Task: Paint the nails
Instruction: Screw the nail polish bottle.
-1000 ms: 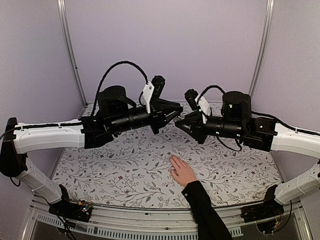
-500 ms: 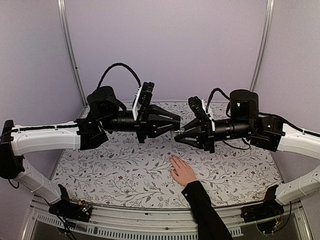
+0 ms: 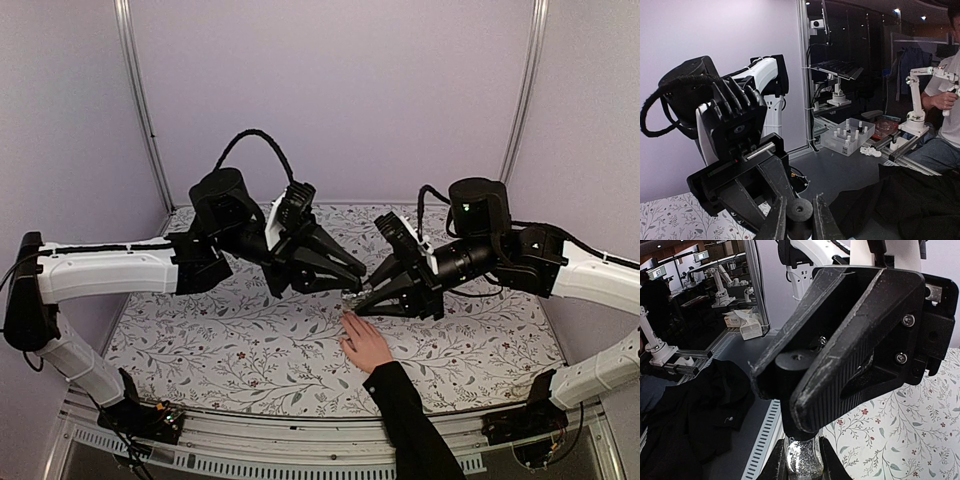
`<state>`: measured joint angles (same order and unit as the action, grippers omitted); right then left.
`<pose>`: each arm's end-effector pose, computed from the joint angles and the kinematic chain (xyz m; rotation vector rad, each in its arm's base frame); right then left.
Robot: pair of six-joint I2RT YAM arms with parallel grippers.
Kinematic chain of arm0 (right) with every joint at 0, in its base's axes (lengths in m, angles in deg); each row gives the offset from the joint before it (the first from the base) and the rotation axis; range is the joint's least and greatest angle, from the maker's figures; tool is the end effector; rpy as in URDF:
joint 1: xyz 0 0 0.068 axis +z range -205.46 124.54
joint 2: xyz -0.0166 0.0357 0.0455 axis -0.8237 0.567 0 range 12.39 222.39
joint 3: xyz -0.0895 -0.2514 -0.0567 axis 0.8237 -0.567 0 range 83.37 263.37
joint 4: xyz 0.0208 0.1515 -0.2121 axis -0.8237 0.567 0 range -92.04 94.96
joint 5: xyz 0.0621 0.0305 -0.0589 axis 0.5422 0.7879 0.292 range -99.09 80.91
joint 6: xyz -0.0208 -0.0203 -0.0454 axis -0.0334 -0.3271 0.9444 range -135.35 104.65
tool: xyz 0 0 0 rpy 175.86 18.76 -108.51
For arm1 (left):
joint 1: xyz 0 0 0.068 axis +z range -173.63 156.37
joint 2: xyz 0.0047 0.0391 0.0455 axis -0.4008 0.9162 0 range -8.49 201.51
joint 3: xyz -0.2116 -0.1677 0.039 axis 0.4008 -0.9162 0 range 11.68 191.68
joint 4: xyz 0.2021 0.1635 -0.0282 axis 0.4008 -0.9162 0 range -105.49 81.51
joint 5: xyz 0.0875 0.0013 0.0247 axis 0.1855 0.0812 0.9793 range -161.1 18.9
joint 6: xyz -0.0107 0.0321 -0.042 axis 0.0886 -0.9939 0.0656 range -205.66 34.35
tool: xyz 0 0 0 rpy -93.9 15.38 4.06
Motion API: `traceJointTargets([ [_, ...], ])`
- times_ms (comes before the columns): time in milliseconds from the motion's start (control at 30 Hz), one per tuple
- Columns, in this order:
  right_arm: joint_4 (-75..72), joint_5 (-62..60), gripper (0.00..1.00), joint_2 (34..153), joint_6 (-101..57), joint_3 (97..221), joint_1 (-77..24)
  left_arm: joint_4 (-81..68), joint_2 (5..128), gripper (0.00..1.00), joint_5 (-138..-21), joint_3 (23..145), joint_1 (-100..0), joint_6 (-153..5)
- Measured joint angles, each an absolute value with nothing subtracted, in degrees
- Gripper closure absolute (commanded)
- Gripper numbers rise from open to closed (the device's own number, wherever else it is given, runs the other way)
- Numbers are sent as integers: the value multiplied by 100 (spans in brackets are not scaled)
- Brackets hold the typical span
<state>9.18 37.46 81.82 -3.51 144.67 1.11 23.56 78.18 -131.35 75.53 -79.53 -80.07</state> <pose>0.1278 0.2404 0.3528 -1.5669 1.2617 1.2843 0.1674 -0.3024 0.3520 1.4780 0.8721 -1.5591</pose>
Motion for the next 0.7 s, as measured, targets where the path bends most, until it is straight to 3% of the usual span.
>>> traceJointTargets([
  [433, 1082, 3993, 100, 8265, -330, 14504, 111, 2267, 7912, 92, -13474, 7647, -7942, -8086],
  [700, 732, 4010, 100, 8243, -376, 14511, 109, 1834, 7580, 63, -13181, 7590, -7789, -8156],
])
